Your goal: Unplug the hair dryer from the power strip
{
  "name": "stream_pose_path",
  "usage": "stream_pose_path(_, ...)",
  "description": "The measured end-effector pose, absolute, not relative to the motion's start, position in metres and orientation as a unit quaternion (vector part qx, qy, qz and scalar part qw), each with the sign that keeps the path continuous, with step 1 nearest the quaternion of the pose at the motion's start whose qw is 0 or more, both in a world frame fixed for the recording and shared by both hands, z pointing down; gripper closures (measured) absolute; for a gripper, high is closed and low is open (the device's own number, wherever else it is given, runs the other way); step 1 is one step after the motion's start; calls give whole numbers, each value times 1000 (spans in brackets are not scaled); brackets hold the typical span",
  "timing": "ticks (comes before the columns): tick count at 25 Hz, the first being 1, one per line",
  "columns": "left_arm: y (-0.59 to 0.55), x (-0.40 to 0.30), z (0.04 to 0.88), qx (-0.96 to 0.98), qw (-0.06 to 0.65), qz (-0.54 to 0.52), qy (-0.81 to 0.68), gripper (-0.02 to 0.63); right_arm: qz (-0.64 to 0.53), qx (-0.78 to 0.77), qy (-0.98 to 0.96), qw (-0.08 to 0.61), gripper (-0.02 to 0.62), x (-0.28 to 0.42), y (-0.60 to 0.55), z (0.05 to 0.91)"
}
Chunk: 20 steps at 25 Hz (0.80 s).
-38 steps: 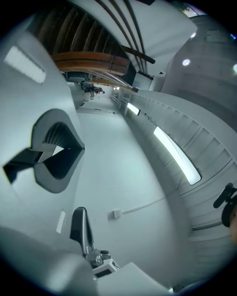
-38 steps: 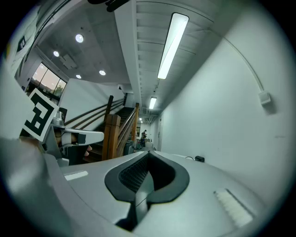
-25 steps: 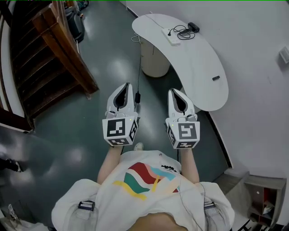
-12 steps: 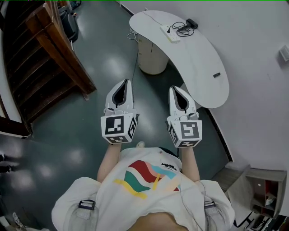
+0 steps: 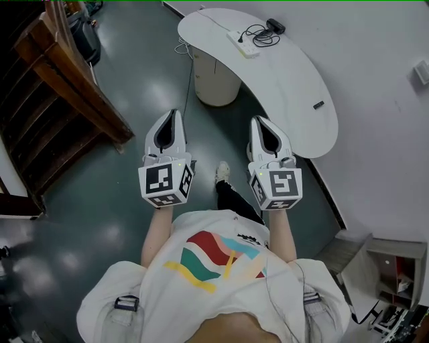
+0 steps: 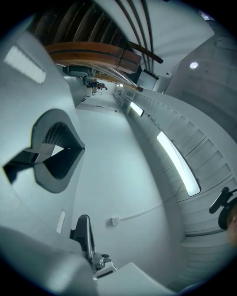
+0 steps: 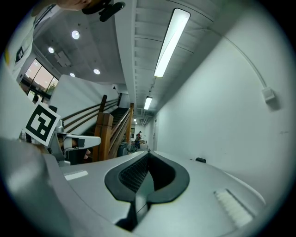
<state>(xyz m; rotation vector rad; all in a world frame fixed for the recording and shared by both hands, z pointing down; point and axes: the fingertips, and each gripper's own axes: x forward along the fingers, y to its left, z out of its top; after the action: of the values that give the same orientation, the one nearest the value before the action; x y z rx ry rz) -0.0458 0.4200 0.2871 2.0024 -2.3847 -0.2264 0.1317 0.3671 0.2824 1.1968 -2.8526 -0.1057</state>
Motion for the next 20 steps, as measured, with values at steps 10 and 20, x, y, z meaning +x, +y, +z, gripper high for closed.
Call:
stream_pose_path(10, 268, -59, 325, 664, 29, -66, -744, 606, -26, 374, -927, 4, 581, 96, 216, 302)
stream_pose_path(20, 32, -95, 288, 698, 11, -56, -714, 606, -39, 376, -925, 17, 581, 56, -3, 272)
